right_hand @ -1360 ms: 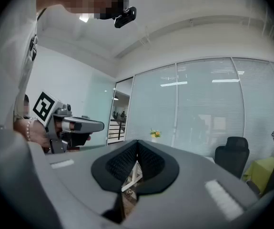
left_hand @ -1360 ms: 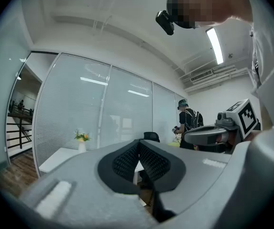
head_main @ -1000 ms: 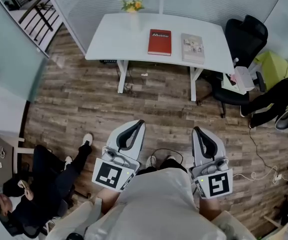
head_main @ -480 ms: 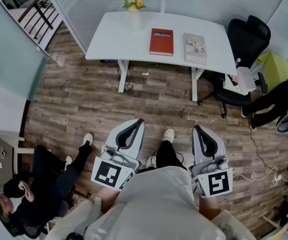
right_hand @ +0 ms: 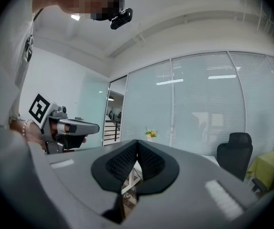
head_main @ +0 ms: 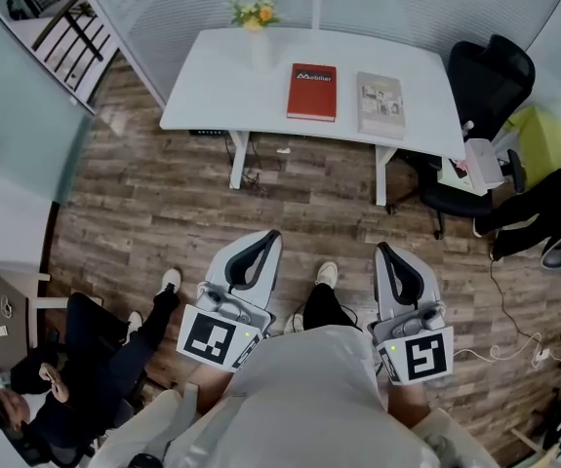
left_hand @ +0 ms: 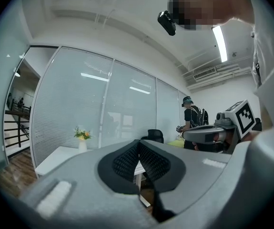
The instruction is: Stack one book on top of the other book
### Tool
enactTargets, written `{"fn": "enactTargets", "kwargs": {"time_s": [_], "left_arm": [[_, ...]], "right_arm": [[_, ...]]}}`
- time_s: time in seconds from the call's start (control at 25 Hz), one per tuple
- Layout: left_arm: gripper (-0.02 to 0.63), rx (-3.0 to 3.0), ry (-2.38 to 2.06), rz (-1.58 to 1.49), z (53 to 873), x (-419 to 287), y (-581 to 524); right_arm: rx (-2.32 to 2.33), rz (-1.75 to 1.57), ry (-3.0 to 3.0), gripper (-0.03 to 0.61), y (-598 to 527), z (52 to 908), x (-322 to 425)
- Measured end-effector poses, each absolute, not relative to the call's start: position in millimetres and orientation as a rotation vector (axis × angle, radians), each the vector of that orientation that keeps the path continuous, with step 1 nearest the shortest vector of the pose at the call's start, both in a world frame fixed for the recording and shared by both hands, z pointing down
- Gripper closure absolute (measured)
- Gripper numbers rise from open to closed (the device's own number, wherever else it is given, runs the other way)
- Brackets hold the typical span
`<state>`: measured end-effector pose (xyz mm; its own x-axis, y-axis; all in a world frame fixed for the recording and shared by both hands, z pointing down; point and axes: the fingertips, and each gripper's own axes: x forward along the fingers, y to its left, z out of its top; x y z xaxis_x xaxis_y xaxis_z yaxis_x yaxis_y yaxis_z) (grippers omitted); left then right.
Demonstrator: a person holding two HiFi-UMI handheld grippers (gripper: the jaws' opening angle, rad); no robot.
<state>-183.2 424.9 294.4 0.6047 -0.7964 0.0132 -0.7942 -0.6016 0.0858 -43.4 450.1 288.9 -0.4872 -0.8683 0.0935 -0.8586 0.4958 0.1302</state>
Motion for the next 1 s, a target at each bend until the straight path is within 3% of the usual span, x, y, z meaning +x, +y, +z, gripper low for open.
{"fn": "enactTargets", "kwargs": {"time_s": [1.0], "left_arm": [[0.615, 2.695, -1.378, 0.027, 298.0, -75.1, 224.3]], "right_arm": [[1.467, -0.032, -2.608, 0.574, 248.3, 298.4, 63.3]]}}
